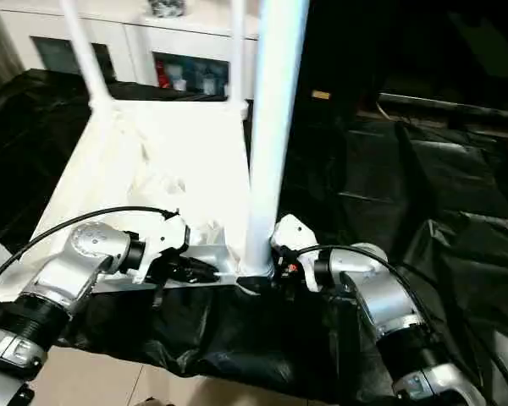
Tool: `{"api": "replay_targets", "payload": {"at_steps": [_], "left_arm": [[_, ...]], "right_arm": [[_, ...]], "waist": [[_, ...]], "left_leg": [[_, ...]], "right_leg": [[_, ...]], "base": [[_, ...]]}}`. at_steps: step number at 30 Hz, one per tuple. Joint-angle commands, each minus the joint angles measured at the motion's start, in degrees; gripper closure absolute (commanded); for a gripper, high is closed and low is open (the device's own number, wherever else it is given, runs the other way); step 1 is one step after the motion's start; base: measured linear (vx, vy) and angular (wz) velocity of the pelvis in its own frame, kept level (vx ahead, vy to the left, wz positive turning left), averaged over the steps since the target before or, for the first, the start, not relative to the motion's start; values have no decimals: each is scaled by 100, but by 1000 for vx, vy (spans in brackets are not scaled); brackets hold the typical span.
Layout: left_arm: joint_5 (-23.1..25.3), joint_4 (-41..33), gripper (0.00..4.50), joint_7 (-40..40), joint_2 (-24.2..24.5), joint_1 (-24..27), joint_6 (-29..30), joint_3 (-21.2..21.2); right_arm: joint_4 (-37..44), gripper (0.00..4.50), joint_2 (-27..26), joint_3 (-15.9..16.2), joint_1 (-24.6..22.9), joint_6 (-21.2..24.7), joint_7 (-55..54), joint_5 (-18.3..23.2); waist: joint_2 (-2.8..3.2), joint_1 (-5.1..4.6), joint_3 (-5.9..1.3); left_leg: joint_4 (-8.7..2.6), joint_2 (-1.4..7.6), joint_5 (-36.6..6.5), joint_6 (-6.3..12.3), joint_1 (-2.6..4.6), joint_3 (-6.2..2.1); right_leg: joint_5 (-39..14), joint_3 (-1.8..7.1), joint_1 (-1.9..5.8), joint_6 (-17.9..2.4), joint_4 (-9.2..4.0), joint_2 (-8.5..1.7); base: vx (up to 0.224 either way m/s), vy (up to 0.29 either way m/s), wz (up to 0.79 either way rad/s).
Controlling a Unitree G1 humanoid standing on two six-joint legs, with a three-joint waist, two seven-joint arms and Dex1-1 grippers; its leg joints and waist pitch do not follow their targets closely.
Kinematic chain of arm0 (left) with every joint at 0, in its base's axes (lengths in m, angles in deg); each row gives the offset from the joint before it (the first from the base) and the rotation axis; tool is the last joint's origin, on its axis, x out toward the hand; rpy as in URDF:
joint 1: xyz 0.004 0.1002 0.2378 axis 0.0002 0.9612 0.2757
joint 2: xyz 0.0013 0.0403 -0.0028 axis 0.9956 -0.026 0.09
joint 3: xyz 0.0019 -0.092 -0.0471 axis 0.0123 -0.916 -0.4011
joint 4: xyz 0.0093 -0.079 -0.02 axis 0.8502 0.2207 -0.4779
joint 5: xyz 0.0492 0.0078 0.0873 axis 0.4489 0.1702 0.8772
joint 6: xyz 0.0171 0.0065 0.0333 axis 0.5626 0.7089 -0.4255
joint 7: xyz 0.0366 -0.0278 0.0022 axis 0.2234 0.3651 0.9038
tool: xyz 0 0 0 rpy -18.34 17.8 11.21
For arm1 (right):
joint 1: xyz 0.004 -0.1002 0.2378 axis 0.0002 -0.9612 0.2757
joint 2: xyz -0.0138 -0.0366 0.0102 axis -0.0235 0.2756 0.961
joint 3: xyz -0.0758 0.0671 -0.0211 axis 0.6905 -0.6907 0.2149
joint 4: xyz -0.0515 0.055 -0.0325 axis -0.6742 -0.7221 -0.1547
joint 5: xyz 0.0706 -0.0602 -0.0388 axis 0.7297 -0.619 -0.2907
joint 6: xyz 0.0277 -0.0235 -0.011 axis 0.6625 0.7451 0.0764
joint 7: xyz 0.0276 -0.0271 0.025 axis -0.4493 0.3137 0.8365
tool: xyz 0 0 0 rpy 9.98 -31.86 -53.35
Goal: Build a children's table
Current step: Rotate leg to tighten
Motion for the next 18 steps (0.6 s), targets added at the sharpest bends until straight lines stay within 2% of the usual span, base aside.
{"api": "replay_targets", "payload": {"at_steps": [1,4,9,11,12,13,14,16,18], "left_arm": [[-70,-110,450,-235,-39,-75,-32,180],[-58,-88,450,-259,-24,-68,-59,176],[17,42,450,-50,-89,-94,-141,141],[155,190,450,470,-248,-160,-203,71],[380,386,450,1255,-474,-266,-152,0],[382,388,450,1265,-477,-268,-151,-1],[457,439,450,1859,-761,-321,49,-72],[489,422,450,2168,-972,-340,220,-82],[547,416,450,2467,-1208,-356,386,-52]], "right_arm": [[-40,135,35,46,93,-29,7,-12],[-40,163,24,71,72,-52,4,-3],[104,172,-70,62,-127,-18,-65,33],[102,173,-308,-101,-218,35,-449,107],[-10,173,-676,-408,-230,190,-1101,234],[-11,173,-680,-412,-230,191,-1109,236],[-151,174,-1036,-601,-239,206,-1798,215],[-232,174,-1301,-660,-247,183,-2281,140],[-304,174,-1592,-638,-249,146,-2745,16]], "waist": [[-5,-11,-338],[13,-17,-337],[4,-18,-336],[3,-23,-332],[-2,-23,-328],[-2,-35,-311],[-26,-59,-301],[-27,-69,-295],[-35,-115,-293]], "left_leg": [[-334,174,-1308,164,102,-58],[-333,174,-1325,165,107,-59],[-333,175,-1364,150,111,-58],[-338,170,-1413,133,101,-64],[-343,170,-1464,113,111,-67],[-342,161,-1635,44,152,-62],[-353,157,-1728,-51,132,-85],[-361,150,-1882,-103,139,-107],[-382,143,-1872,-137,100,-125]], "right_leg": [[-974,199,247,-1284,-301,-317],[-1010,197,246,-1285,-307,-317],[-1084,200,242,-1261,-320,-314],[-1151,204,237,-1227,-328,-322],[-1221,204,231,-1215,-342,-325],[-1485,209,181,-1194,-383,-322],[-1810,209,196,-1117,-391,-340],[-2336,200,183,-905,-448,-355],[-2401,196,200,-813,-451,-349]], "base": [[0,0,0],[0,0,0],[0,0,0],[0,0,0],[0,0,0],[0,0,0],[0,0,0],[0,0,0],[0,0,0]]}}
